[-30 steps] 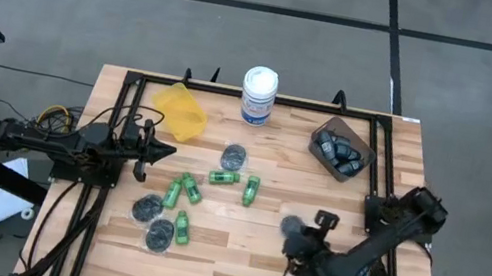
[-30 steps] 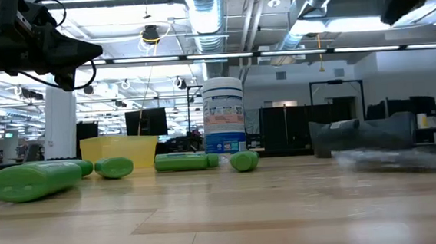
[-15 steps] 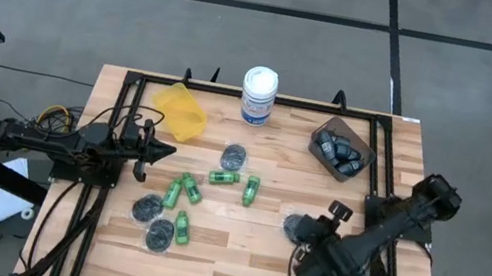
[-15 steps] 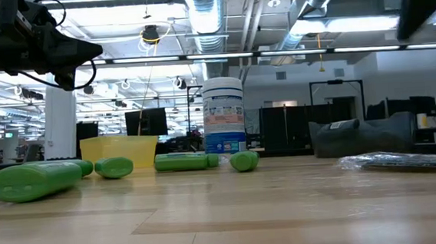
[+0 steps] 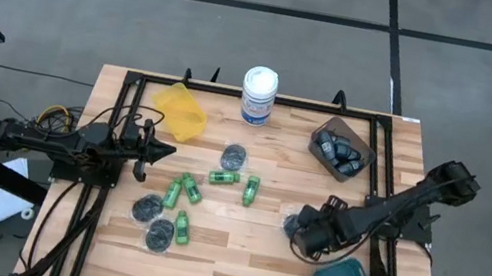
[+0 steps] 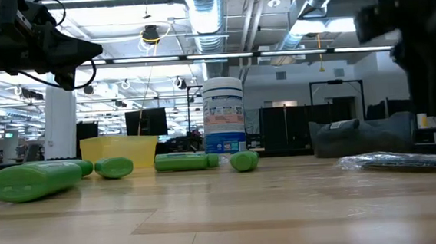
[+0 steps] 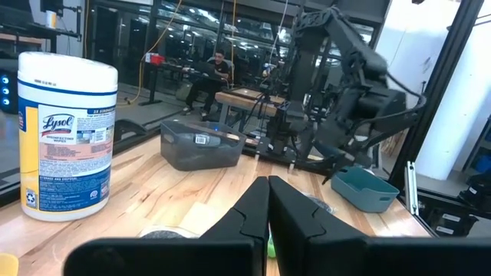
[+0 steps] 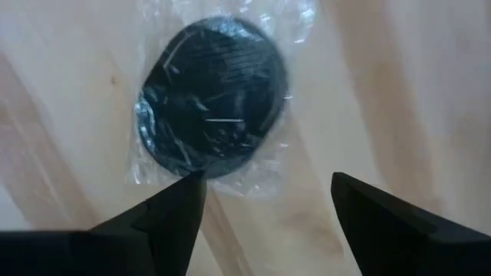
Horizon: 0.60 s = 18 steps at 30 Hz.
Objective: Pick & Place Travel size toiletries
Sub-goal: Put the black hairbrush into the blue bin
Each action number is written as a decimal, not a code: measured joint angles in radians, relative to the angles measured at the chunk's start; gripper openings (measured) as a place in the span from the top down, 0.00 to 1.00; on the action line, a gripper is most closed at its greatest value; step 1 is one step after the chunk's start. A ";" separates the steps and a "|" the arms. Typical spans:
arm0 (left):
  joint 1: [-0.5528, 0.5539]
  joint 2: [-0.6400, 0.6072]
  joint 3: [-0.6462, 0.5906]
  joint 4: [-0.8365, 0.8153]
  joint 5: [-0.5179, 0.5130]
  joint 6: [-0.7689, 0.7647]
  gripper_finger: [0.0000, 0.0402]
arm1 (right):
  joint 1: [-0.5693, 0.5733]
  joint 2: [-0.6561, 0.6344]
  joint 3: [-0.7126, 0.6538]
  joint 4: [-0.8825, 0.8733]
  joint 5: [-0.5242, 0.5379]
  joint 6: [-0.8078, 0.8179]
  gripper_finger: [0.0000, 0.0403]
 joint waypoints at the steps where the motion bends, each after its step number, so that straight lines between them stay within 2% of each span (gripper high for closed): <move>1: 0.000 0.000 0.000 0.001 0.000 0.000 1.00 | -0.007 -0.006 -0.024 0.033 -0.015 -0.009 0.32; 5: 0.000 0.000 0.000 0.007 0.000 0.000 1.00 | -0.036 -0.012 -0.101 0.121 -0.057 -0.032 0.32; 11: 0.000 0.000 0.000 0.012 0.000 0.000 1.00 | -0.067 -0.011 -0.167 0.139 -0.077 -0.035 0.32; 18: 0.000 0.000 0.000 0.015 0.000 0.000 1.00 | -0.108 -0.011 -0.212 0.251 -0.151 -0.143 0.32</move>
